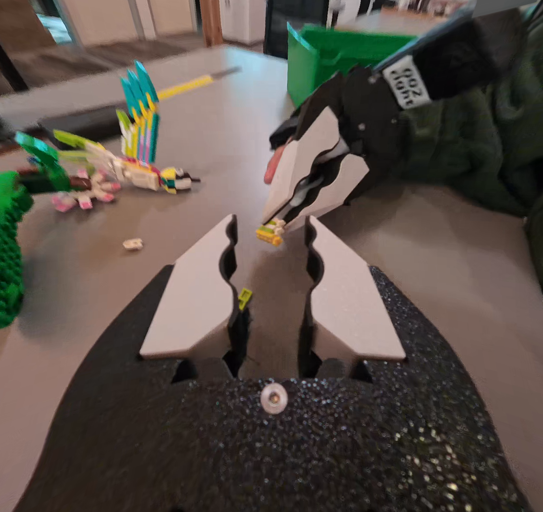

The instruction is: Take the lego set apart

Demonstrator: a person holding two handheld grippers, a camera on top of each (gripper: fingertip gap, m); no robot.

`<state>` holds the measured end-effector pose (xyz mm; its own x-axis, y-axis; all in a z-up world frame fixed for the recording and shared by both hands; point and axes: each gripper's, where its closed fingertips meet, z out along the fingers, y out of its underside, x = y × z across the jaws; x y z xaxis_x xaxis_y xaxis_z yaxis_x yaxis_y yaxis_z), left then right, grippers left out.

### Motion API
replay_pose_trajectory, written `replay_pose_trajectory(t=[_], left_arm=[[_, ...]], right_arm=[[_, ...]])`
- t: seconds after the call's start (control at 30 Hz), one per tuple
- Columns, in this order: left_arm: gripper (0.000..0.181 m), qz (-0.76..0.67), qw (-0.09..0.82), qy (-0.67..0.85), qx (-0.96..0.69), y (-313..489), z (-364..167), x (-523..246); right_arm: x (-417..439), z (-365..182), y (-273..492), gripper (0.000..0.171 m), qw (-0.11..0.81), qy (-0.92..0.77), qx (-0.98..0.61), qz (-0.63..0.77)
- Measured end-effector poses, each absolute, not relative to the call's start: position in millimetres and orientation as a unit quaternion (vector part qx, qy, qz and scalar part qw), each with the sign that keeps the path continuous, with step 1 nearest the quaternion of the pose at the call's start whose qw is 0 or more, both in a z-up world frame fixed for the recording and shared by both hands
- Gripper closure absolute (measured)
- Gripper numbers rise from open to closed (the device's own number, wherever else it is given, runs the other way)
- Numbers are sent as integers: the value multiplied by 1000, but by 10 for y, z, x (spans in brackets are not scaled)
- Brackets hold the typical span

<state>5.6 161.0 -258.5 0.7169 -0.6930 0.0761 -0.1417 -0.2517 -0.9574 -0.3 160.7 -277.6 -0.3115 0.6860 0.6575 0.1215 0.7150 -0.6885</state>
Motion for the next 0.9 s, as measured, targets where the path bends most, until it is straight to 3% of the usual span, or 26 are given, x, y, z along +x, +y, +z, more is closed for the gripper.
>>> replay_pose_trajectory(t=[0.13,0.2,0.47,0.57,0.83,0.9], left_arm=[[146,-283,610,276,-687,1542,-2277,57],[150,-295,601,271,-692,1544,-2297,50],[163,-318,549,201,-746,1677,-2519,-79],[173,-343,534,188,-749,1675,-2547,-66],[176,-336,530,159,-762,1741,-2591,-107],[177,-334,537,143,-761,1765,-2555,-131]], right_arm=[[62,-2579,1502,166,376,-702,-366,482],[78,-2527,1529,166,368,-686,-372,505],[-11,-2633,1728,166,531,-724,-311,313],[-22,-2644,1771,166,559,-729,-293,264],[-48,-2640,1813,165,611,-734,-247,163],[-59,-2568,1811,158,639,-723,-230,128]])
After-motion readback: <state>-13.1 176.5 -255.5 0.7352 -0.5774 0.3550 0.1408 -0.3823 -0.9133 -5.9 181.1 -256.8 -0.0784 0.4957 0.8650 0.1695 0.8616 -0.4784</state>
